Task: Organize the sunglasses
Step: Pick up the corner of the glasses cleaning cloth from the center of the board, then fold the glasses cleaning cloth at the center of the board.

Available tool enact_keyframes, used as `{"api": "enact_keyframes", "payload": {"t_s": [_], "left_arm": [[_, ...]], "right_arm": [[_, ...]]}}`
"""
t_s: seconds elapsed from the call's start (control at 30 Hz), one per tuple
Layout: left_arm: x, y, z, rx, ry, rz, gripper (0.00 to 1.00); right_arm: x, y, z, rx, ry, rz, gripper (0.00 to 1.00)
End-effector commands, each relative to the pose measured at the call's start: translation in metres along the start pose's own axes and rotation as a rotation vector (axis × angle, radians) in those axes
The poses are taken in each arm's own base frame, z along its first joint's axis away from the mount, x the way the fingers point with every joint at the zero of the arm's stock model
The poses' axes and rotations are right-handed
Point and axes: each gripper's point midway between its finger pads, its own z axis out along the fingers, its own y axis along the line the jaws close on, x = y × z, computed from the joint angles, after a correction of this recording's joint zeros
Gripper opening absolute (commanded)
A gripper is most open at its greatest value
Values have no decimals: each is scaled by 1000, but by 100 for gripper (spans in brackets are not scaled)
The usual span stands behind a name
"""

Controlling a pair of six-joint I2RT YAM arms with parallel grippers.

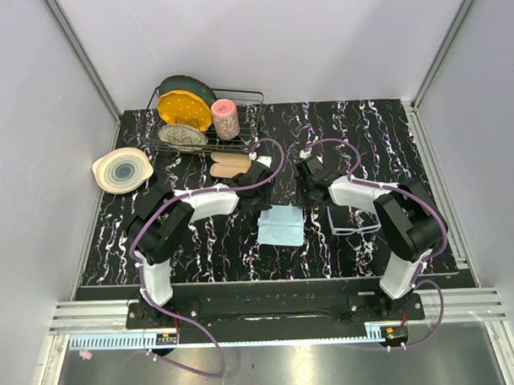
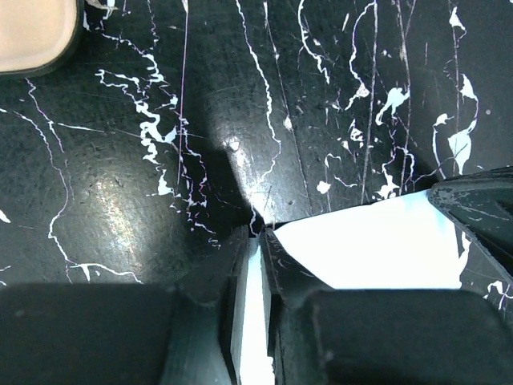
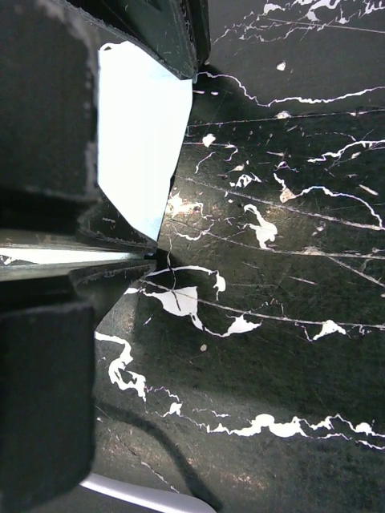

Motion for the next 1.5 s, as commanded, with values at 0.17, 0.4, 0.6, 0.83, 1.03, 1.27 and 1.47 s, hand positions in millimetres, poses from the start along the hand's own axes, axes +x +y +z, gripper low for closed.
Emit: {"api": "enact_keyframes", "payload": {"t_s": [0.17,0.4,0.6,0.83,1.03,1.27,1.47], "left_arm": [[68,25,4,-63,206,42,13],[57,19,-2,-47,192,50,0],[32,0,-14,17,171,92,0],[19,-2,-28,31,138,125,0],[2,-8,-40,69,95,130,0],[-11,-18,-47,136,62,192,0],[-13,-27,-51,203,70,252,0]], "right_arm": [[30,-17,3,48,85,-4,10],[28,-16,1,44,76,-7,0],[26,-13,-4,20,72,-34,0],[19,-10,-18,3,53,-49,0],[12,-3,-29,-35,33,-54,0],[4,4,-40,-68,5,-58,0],[8,12,-46,-119,19,-64,0]]}}
